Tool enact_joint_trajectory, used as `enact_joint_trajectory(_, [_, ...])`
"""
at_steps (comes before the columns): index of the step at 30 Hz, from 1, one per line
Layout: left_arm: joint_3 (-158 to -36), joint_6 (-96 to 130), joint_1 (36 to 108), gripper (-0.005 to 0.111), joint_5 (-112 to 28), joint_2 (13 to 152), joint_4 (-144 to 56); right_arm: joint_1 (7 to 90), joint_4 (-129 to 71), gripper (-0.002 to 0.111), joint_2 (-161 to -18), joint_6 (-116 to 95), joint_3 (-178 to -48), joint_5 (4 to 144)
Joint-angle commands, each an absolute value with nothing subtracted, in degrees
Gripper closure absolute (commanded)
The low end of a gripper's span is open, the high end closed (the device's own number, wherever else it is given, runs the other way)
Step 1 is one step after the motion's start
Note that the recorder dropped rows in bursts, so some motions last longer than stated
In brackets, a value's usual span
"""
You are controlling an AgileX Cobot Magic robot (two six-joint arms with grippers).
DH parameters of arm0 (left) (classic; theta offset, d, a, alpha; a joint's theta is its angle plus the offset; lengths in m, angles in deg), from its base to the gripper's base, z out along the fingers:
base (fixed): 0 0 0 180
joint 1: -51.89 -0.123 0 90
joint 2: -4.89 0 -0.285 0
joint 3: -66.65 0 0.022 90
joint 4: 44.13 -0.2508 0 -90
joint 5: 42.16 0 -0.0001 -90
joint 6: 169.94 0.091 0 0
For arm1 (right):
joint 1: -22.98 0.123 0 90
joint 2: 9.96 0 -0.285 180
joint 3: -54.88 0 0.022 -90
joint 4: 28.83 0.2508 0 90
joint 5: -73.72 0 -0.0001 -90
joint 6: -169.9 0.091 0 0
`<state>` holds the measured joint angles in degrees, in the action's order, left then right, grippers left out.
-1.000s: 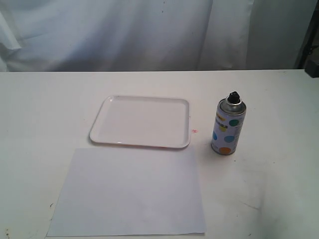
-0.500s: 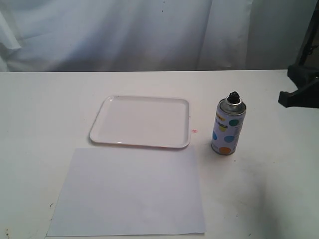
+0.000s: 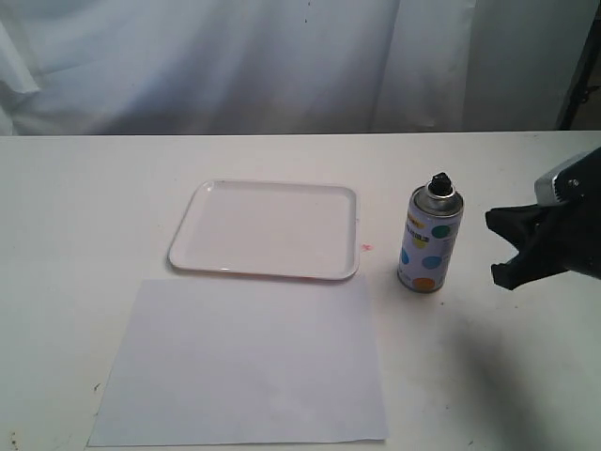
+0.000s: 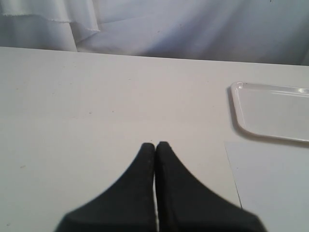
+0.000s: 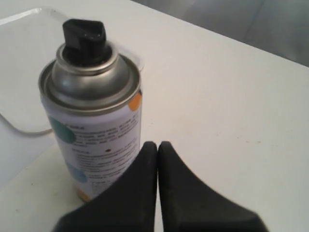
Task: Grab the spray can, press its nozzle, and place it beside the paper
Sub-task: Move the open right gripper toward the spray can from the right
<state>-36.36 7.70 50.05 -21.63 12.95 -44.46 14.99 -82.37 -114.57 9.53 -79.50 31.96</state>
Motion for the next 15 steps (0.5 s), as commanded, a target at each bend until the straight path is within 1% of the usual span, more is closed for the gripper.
enact_joint_trajectory(1, [-36.13,7.53,50.01,0.107,-22.42,12.67,-44.67,14.66,-85.15,0.108,-115.85,11.37,-79.69,31.72])
enact_joint_trajectory(5, [-36.13,7.53,50.01,0.107,-22.42,12.67,-44.67,14.33,-85.03,0.108,-117.18,20.11,-79.69,30.5])
enact_joint_trajectory(15, [-36.13,7.53,50.01,0.107,-22.42,12.67,-44.67,14.33,-92.36,0.108,-117.38,24.75,-79.69,29.98])
